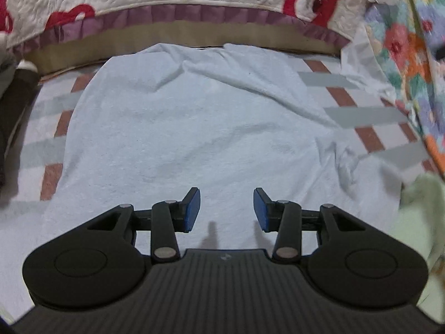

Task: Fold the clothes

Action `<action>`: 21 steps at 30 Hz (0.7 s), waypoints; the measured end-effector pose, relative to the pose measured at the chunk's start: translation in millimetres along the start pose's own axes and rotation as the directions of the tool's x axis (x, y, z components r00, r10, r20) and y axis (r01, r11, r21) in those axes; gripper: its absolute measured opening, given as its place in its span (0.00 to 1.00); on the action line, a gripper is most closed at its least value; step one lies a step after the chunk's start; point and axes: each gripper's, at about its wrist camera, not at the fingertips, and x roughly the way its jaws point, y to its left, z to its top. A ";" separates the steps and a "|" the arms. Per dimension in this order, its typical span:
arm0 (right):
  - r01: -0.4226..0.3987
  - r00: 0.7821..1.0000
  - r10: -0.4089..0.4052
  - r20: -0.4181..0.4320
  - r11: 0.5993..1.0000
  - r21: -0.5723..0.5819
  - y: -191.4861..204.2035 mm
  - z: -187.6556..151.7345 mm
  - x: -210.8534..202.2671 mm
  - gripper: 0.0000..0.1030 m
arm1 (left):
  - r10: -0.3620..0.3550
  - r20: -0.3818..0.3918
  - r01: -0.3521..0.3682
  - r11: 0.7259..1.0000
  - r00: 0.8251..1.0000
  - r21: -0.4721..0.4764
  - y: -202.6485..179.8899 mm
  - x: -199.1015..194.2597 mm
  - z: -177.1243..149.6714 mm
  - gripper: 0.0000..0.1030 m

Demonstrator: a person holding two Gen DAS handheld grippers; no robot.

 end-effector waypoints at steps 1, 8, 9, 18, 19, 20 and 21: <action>-0.001 0.999 0.001 0.049 1.000 0.003 -14.1 -12.1 8.5 0.53 | -0.002 -0.005 0.002 1.000 1.000 0.007 1.3 2.0 -6.4 0.40; -0.084 0.987 0.057 0.153 0.981 0.172 -110.4 -103.1 61.5 0.53 | -0.109 -0.031 0.112 0.981 0.994 0.161 -5.3 30.5 -32.9 0.40; -0.096 0.987 0.068 0.148 0.977 0.191 -117.3 -113.4 67.5 0.53 | -0.119 -0.043 0.125 0.975 0.992 0.183 -8.5 33.9 -36.2 0.40; -0.024 0.985 -0.008 0.171 0.982 0.187 -115.9 -163.9 112.8 0.55 | -0.213 -0.049 0.219 0.959 0.976 0.180 -22.0 40.8 -45.8 0.44; -0.024 0.983 -0.008 0.186 0.985 0.169 -112.4 -163.9 114.2 0.55 | -0.219 -0.051 0.225 0.958 0.974 0.176 -19.9 40.7 -46.6 0.44; -0.028 0.979 -0.002 0.203 0.989 0.147 -107.9 -162.6 113.1 0.55 | -0.222 -0.053 0.228 0.958 0.974 0.172 -17.2 40.9 -47.0 0.45; -0.032 0.976 0.004 0.219 0.992 0.125 -103.4 -161.3 112.1 0.43 | -0.222 -0.055 0.228 0.959 0.973 0.169 -14.4 40.9 -47.1 0.48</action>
